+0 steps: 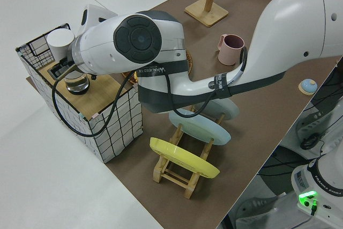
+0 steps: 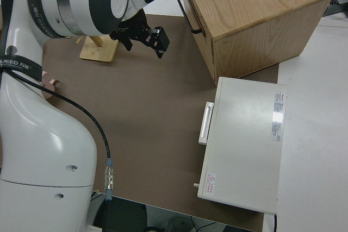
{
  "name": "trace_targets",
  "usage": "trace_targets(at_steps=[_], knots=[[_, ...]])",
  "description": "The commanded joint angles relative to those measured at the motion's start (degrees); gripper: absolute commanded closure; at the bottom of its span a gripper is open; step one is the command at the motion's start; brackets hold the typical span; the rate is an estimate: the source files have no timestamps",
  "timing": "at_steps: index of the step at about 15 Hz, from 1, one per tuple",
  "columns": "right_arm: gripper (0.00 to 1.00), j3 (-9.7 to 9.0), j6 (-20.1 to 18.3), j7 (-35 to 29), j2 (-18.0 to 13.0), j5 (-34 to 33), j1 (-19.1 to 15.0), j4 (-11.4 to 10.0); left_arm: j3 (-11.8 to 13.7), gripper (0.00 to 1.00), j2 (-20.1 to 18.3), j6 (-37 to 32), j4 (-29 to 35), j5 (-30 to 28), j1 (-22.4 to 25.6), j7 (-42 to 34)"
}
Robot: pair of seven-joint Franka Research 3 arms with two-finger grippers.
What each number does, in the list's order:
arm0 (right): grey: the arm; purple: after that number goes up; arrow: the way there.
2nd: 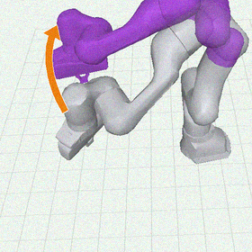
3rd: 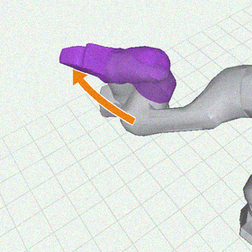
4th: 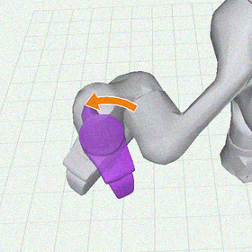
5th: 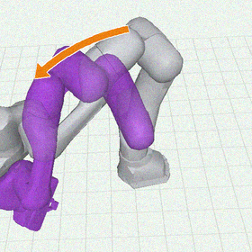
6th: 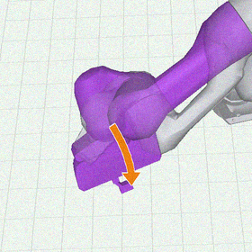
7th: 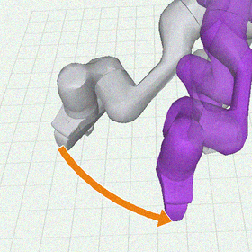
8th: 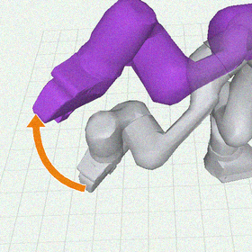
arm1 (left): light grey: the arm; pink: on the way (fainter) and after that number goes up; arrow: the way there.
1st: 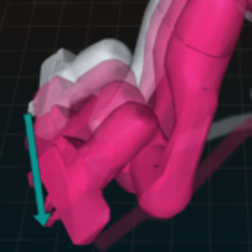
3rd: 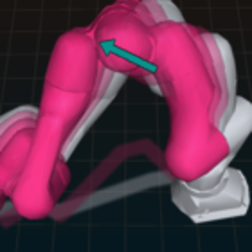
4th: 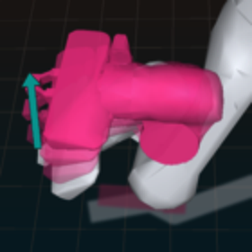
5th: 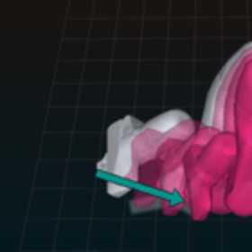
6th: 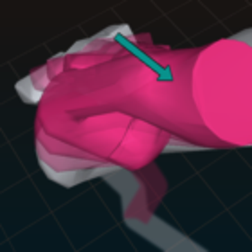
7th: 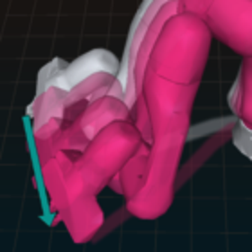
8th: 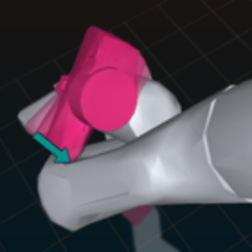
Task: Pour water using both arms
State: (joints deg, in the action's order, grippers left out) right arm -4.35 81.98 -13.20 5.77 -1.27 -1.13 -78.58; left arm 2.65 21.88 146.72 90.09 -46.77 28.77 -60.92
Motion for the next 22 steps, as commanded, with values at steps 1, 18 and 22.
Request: trace_targets(at_steps=[1,18,22], knots=[[0.015,-0.05,0.4,0.7,-1.2,0.6,-0.3,-1.4,0.1,0.01,-0.7,1.3,-0.2,-0.9,-0.6,-0.9],[0.015,-0.05,0.4,0.7,-1.2,0.6,-0.3,-1.4,4.2,0.01,-4.2,-20.2,-4.1,25.2,-0.6,15.4],[0.015,-0.05,0.4,0.7,-1.2,0.6,-0.3,-1.4,4.9,0.01,-7.9,-28.1,-4.0,29.2,-0.8,18.5]])
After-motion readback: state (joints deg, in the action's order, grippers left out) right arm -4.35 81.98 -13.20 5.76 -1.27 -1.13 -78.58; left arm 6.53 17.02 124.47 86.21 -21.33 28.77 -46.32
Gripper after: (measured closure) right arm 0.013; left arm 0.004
